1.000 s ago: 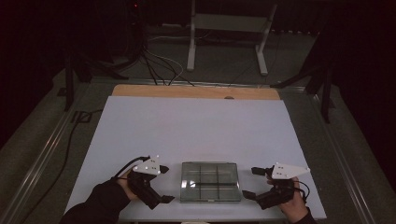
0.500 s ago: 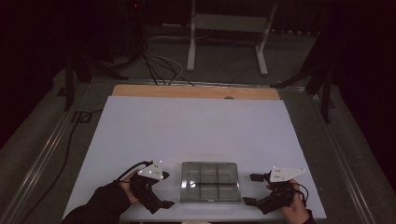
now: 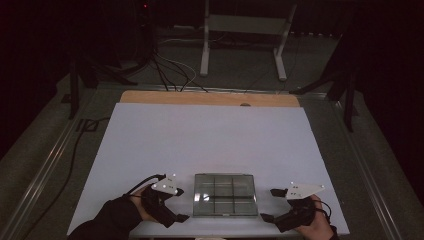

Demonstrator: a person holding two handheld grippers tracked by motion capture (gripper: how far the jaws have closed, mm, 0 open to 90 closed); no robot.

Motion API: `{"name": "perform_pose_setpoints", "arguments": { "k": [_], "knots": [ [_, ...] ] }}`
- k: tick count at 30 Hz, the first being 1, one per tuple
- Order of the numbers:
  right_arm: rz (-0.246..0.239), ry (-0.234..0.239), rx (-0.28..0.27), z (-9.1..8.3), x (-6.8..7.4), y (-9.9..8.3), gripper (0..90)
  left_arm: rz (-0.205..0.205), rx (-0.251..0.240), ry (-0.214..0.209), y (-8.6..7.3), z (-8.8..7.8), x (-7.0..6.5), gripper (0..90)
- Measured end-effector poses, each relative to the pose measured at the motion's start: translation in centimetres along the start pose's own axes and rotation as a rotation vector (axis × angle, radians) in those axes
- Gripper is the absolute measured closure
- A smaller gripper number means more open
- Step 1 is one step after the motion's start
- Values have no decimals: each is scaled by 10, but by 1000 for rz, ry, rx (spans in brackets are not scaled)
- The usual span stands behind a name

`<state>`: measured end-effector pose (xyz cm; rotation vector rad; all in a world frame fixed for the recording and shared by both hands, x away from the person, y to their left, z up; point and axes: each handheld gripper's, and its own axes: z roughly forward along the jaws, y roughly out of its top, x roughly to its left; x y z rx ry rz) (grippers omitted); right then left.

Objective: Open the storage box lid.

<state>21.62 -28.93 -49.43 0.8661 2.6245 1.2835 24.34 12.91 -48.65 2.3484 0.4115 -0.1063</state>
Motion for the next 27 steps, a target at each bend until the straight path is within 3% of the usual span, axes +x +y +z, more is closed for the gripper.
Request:
{"name": "perform_pose_setpoints", "arguments": {
  "k": [5, 13, 16, 23, 27],
  "knots": [
    [-19, -37, 11, -4, 0, -3, 310, -5, 6, -5, -1, 2, 0, 272],
    [-63, 18, 66, -1, 7, -4, 754, 16, 40, 0, -2, 6, -3, 408],
    [-64, 38, 88, 1, 8, -4, 874, 25, 52, -5, -2, 7, -3, 522],
    [-54, 72, 116, 6, 12, -4, 900, 54, 111, -41, -3, 12, -1, 824],
    [-53, 87, 130, 9, 13, -4, 900, 54, 131, -57, -1, 15, 0, 900]
  ]
}}
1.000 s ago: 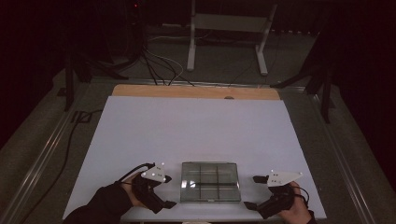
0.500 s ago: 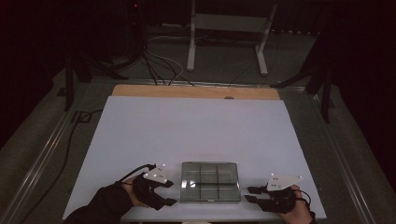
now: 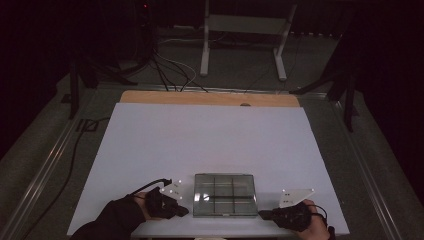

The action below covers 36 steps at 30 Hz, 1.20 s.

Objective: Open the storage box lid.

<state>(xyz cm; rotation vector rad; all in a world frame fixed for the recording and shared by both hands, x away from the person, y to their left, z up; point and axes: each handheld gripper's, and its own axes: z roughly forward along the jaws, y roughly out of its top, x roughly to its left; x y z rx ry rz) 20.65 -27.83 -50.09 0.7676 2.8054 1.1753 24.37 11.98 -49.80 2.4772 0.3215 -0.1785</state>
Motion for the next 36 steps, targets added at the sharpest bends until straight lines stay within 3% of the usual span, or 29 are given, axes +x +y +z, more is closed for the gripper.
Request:
{"name": "perform_pose_setpoints", "arguments": {
  "k": [9, 11, 15, 27, 29, 36],
  "knots": [
    [15, 25, -23, -2, 0, 1, 900, -7, -58, -5, 3, -3, -1, 900],
    [14, 29, -29, -2, 0, 1, 900, 8, -71, -16, 3, -3, -3, 900],
    [19, 34, -36, -3, 1, 2, 900, 31, -68, -29, 5, -4, -5, 900],
    [29, 45, -53, -5, 1, 4, 900, 36, -91, -51, 8, -8, -8, 900],
    [29, 47, -54, -5, 1, 4, 900, 51, -82, -39, 9, -8, -9, 900],
    [29, 48, -62, -5, 2, 5, 900, 40, -100, -37, 10, -9, -8, 900]
  ]
}}
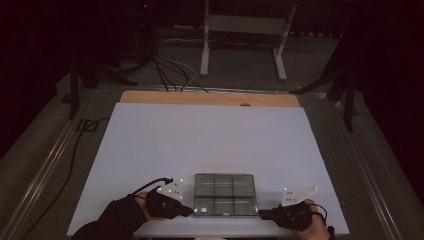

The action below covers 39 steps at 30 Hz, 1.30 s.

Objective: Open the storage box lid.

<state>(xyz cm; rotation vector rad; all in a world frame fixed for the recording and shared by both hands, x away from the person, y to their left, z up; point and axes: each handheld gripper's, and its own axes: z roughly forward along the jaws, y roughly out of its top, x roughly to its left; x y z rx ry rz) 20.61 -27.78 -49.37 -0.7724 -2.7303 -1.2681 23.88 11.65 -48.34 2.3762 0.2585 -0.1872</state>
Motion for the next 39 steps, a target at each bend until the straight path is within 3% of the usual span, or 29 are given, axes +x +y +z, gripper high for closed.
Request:
{"name": "perform_pose_setpoints", "arguments": {
  "k": [9, 17, 21, 32, 34, 39],
  "knots": [
    [6, -4, -29, -1, 1, 4, 900, -26, -41, 16, 2, -4, 1, 900],
    [16, -4, -70, -3, 0, 8, 900, -7, -103, 22, 2, -7, 1, 900],
    [14, 9, -74, 0, 1, 11, 900, -17, -112, 25, 3, -8, 1, 900],
    [17, -13, -110, -2, 1, 18, 900, -15, -156, 26, 5, -11, 0, 900],
    [20, -12, -112, -2, 1, 19, 900, -5, -164, 44, 4, -12, 1, 891],
    [23, -13, -129, -4, 1, 20, 900, -26, -154, 57, 0, -12, 4, 846]
  ]
}}
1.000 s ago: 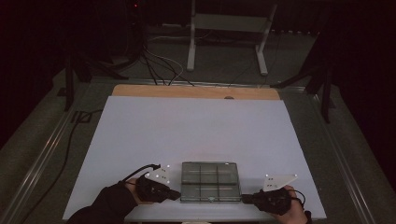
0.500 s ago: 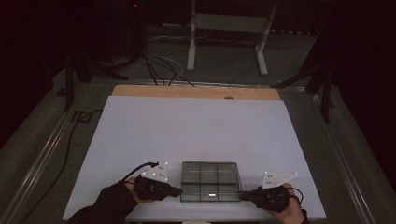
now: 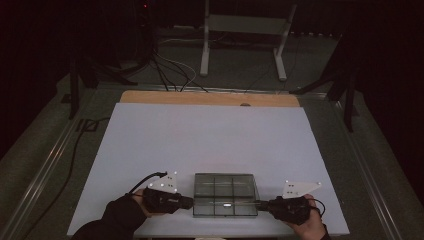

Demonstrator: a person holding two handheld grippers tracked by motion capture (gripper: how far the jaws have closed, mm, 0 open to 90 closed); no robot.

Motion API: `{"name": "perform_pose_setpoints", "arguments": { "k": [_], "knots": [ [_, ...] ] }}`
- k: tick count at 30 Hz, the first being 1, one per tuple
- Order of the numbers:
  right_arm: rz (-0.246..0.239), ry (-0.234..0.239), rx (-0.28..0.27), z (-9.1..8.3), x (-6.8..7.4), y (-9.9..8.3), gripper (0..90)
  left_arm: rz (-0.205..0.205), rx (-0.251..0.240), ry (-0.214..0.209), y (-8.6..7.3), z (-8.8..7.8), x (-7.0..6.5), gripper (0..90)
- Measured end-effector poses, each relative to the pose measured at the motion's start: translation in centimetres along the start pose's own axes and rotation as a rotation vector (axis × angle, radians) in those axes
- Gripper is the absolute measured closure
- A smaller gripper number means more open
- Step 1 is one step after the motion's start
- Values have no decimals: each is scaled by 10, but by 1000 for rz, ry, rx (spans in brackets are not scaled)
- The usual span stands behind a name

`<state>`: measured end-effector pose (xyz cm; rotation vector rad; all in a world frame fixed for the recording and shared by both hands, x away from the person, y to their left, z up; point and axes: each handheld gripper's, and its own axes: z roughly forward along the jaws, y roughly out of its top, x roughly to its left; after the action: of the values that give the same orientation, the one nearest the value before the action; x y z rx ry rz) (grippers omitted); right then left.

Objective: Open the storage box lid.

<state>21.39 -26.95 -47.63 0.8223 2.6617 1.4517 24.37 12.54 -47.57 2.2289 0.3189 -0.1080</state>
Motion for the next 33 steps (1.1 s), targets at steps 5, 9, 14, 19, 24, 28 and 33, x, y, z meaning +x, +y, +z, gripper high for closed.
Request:
{"name": "perform_pose_setpoints", "arguments": {
  "k": [5, 9, 14, 19, 24, 28, 33],
  "knots": [
    [3, -1, -10, -1, -1, 2, 900, 11, -1, 4, -2, 0, 1, 755],
    [5, -3, -21, -2, -1, 3, 900, 3, -12, 14, -2, -1, 1, 669],
    [7, -5, -32, -3, -2, 5, 900, -13, -9, 39, -1, -2, 0, 399],
    [7, -15, -35, -4, -3, 8, 900, -18, -33, 89, 1, -4, 1, 202],
    [10, -17, -47, -4, -4, 11, 900, -11, -37, 176, 2, -4, 2, 89],
    [9, -22, -51, -4, -5, 13, 900, -22, -39, 195, 3, -3, 6, 86],
    [13, -23, -63, -4, -7, 17, 900, -17, -49, 210, 4, -2, 9, 86]
  ]
}}
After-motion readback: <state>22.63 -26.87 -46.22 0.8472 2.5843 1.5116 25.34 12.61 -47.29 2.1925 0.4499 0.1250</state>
